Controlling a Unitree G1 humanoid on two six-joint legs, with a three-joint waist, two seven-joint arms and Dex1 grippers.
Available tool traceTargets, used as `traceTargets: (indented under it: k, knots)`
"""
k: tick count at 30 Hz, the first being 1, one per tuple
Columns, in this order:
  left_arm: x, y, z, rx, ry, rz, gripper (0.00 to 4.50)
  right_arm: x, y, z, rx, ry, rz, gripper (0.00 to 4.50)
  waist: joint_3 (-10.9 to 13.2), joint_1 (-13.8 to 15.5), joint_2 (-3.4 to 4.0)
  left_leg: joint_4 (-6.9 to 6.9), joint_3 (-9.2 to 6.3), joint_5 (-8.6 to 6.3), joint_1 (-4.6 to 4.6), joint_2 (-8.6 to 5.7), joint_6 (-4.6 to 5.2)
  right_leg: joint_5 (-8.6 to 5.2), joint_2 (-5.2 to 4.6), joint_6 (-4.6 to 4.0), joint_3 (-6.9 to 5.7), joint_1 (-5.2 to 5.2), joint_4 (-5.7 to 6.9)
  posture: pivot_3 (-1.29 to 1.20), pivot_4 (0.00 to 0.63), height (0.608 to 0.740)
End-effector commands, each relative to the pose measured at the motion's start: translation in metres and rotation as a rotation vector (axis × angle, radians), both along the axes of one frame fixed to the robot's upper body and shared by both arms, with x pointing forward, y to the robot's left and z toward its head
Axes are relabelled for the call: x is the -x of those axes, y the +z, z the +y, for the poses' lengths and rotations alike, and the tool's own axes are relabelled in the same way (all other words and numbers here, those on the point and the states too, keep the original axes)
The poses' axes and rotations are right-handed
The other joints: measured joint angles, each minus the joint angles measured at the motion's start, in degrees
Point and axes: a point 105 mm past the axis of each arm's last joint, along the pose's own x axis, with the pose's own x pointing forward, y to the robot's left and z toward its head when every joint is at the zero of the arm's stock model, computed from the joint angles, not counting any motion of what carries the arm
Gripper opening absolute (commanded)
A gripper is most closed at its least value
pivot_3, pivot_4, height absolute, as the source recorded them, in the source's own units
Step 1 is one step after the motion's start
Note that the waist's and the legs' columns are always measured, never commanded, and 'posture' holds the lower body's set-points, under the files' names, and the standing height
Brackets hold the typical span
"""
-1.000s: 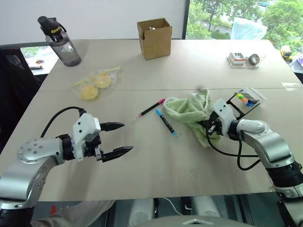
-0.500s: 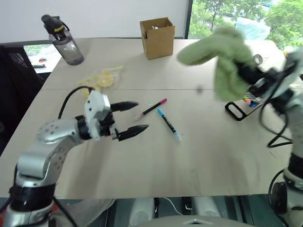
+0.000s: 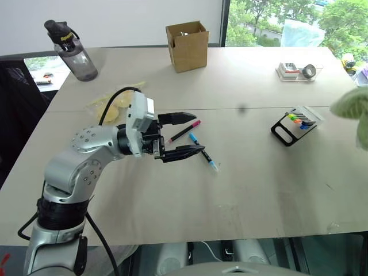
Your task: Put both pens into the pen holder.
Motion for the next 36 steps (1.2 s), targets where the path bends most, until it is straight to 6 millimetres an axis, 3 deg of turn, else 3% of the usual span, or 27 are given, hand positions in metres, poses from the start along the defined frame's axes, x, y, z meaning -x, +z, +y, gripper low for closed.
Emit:
traceTargets:
  k: [1,4,14,17,19,22,25,27,31,36]
  knots:
    - [0.002,0.007,-0.002,-0.004,-0.025,-0.046,4.50,0.011,0.009,-0.003,0.111,0.025,0.023,1.73,0.00,-0.18,0.00,0.00,0.03,0.00,0.02,0.00,0.00,0.00,0.03,0.01,0.06,0.00,-0.01,0.00,0.150,0.736]
    - [0.001,0.006,-0.002,-0.007,-0.027,-0.047,4.50,0.019,0.009,-0.010,0.140,-0.007,0.039,3.00,0.00,-0.13,0.00,0.01,0.06,0.00,0.05,0.01,-0.01,-0.01,0.07,0.03,0.12,0.01,-0.01,0.00,0.150,0.736]
    - [-0.004,-0.002,0.003,-0.029,0.023,-0.046,4.50,0.035,0.027,-0.011,0.183,0.066,0.085,3.00,0.00,0.02,0.00,0.02,0.06,0.03,0.05,-0.01,-0.05,-0.02,0.08,0.05,0.13,0.01,-0.03,0.00,0.150,0.736]
    - [-0.015,-0.009,0.012,-0.038,0.117,-0.052,4.50,0.029,0.038,0.017,0.119,0.198,0.033,3.00,0.00,-0.15,0.01,0.01,0.06,0.02,0.08,0.00,-0.05,-0.02,0.13,0.04,0.18,0.01,-0.01,0.00,0.150,0.736]
    - [-0.027,-0.021,0.021,-0.062,0.209,-0.025,4.50,0.025,0.036,0.050,0.074,0.374,0.001,3.00,0.00,-0.22,0.01,0.01,0.04,0.00,0.12,0.00,-0.02,-0.02,0.16,0.04,0.24,0.01,0.01,0.00,0.150,0.736]
    - [-0.041,-0.040,0.036,-0.115,0.332,-0.042,4.50,0.023,0.014,0.100,0.000,0.571,0.037,3.00,-0.01,-0.12,-0.09,0.00,-0.11,0.00,0.14,0.05,-0.01,-0.02,0.26,0.04,0.26,0.03,0.01,0.00,0.150,0.736]
    - [-0.054,-0.063,0.054,-0.188,0.422,-0.027,4.50,0.026,-0.013,0.161,-0.094,0.768,0.061,4.36,-0.01,0.09,-0.09,0.01,-0.12,-0.01,0.09,0.07,-0.01,-0.01,0.21,0.03,0.19,0.01,0.00,0.00,0.150,0.736]
    - [-0.058,-0.077,0.061,-0.243,0.446,-0.021,4.50,0.025,-0.019,0.185,-0.130,0.818,0.033,4.44,0.02,0.15,-0.05,0.03,-0.10,-0.01,0.05,0.03,-0.01,-0.01,0.11,0.03,0.19,-0.01,0.00,0.00,0.150,0.736]
    - [-0.066,-0.092,0.065,-0.301,0.483,-0.021,4.50,0.031,-0.017,0.218,-0.246,0.919,-0.003,4.44,0.02,0.42,-0.07,0.07,-0.08,-0.06,-0.02,-0.04,0.07,-0.01,-0.15,0.03,0.12,-0.01,-0.06,0.00,0.150,0.736]
    - [-0.079,-0.104,0.072,-0.353,0.558,0.000,4.50,0.036,-0.015,0.231,-0.281,0.943,-0.006,4.44,-0.01,0.66,-0.12,0.10,-0.13,-0.08,-0.05,-0.04,0.11,0.00,-0.20,0.03,0.06,0.00,-0.07,0.00,0.150,0.736]
